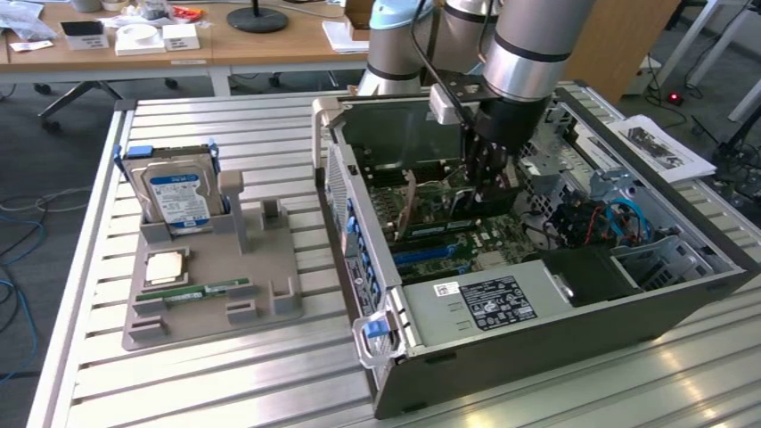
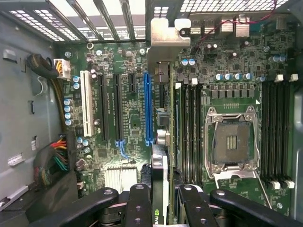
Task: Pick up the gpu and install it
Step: 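Insert the gpu into the slot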
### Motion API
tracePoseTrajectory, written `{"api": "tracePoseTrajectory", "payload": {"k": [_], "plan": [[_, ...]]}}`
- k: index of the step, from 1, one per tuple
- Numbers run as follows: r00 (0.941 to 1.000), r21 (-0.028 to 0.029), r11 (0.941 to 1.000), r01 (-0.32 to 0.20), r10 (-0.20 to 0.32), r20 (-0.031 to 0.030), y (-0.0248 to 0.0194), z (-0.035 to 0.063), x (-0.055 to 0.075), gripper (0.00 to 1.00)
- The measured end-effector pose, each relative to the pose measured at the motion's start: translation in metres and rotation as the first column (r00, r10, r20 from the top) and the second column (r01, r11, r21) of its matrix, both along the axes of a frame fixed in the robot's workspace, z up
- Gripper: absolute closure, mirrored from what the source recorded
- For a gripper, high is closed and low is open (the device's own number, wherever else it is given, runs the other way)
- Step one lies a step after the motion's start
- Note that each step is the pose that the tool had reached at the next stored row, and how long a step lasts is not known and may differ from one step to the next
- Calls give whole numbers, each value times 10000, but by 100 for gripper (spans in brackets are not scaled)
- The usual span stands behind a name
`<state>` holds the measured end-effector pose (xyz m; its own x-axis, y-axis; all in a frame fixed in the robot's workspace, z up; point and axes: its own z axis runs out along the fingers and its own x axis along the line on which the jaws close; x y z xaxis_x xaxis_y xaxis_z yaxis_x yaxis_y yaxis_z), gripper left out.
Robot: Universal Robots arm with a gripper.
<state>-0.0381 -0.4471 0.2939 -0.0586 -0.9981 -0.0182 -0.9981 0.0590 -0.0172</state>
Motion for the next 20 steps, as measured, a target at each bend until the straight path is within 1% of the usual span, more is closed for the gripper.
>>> {"api": "tracePoseTrajectory", "payload": {"k": [6,15,20], "plan": [[10000,2,10000,-14,14,0,-61,-27,-7,73],[10000,-2,10000,-15,15,0,-65,-119,-34,73],[10000,-10,10000,-15,15,0,-65,-130,-37,73]]}}
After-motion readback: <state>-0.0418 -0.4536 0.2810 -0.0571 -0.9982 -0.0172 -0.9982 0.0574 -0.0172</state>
